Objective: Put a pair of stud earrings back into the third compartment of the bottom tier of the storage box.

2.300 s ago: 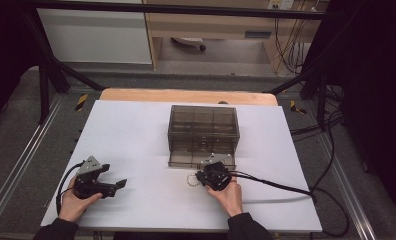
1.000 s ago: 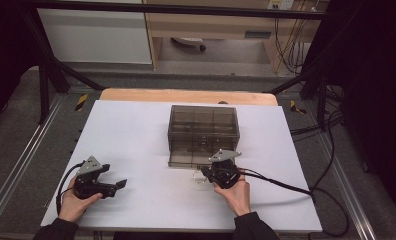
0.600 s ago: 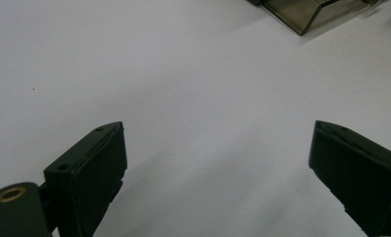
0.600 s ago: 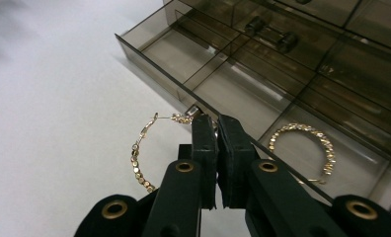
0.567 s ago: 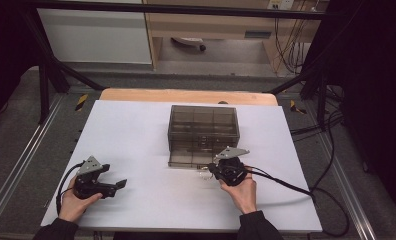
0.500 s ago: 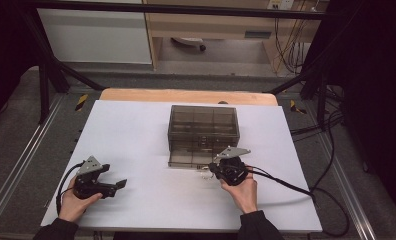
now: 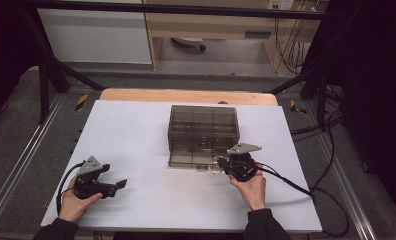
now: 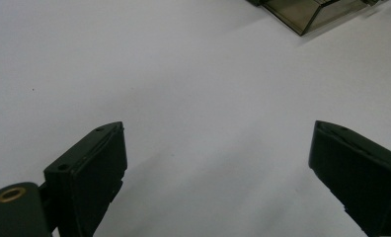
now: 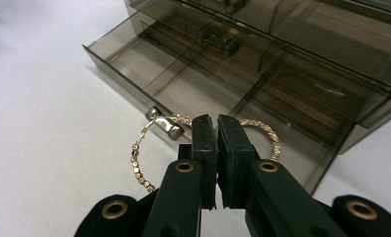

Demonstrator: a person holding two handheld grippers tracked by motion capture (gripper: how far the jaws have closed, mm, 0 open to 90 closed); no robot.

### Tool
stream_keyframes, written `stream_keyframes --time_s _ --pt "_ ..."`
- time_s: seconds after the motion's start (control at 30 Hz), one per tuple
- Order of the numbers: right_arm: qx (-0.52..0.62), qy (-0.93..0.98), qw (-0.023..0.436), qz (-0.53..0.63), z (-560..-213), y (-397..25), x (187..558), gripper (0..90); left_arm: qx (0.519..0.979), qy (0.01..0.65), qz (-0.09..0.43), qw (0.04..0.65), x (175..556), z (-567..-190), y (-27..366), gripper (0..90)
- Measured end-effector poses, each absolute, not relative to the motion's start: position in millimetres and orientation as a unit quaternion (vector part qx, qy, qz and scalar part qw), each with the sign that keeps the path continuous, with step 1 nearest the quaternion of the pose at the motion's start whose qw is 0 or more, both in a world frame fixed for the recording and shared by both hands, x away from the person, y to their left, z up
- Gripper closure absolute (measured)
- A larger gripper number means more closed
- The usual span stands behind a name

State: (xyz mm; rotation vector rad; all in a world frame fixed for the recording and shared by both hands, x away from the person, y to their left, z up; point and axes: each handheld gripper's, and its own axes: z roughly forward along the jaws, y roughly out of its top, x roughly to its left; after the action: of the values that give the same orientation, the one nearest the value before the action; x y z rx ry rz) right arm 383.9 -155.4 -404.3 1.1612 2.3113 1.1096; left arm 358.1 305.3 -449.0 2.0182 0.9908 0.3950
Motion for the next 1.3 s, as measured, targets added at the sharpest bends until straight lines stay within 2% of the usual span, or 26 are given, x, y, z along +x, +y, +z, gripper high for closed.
stream_keyframes --time_s 1.3 --pt "0.426 0.802 0.197 0.369 -419.9 -169.4 419.7 87.2 0.804 0.395 0.156 0.416 358.8 -449.7 303.7 7.6"
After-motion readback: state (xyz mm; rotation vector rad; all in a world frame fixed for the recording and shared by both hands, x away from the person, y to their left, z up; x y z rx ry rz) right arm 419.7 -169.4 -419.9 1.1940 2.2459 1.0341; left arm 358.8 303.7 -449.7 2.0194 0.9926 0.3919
